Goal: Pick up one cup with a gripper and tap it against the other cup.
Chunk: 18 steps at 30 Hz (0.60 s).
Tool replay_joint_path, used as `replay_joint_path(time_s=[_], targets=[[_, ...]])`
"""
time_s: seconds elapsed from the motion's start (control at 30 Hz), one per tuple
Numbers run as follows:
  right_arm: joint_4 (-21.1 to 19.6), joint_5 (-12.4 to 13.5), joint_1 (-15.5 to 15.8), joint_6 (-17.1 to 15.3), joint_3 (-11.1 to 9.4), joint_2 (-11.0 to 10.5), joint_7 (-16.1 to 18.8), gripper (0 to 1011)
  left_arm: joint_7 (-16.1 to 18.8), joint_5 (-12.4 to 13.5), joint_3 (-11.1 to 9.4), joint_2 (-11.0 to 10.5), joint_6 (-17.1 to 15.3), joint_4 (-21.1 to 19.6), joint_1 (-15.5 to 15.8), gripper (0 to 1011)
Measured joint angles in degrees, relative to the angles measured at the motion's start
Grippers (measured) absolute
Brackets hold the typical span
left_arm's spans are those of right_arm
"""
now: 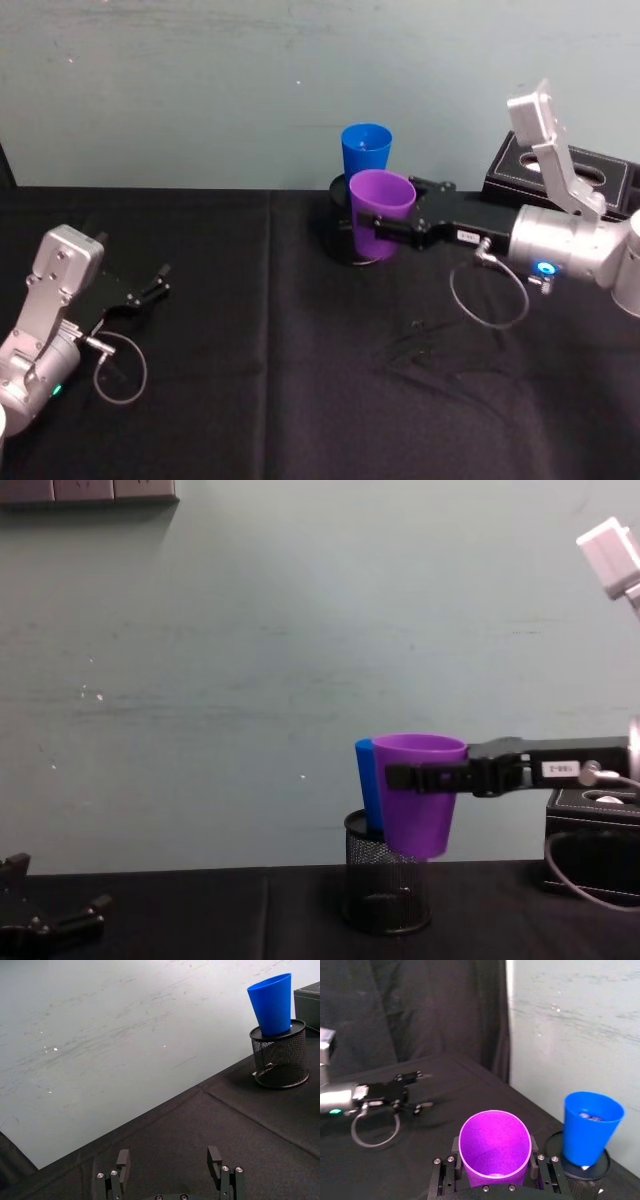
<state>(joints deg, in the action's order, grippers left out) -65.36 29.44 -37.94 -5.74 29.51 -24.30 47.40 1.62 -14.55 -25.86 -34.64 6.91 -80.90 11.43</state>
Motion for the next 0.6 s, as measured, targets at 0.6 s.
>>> replay_joint_path(time_s=[0.6], targets=[[-11.7,4.0,7.2,-0.11,0.96,-6.06,-0.08,732,0.0,0.0,0.0,0.0,0.0,0.0,0.0,1011]])
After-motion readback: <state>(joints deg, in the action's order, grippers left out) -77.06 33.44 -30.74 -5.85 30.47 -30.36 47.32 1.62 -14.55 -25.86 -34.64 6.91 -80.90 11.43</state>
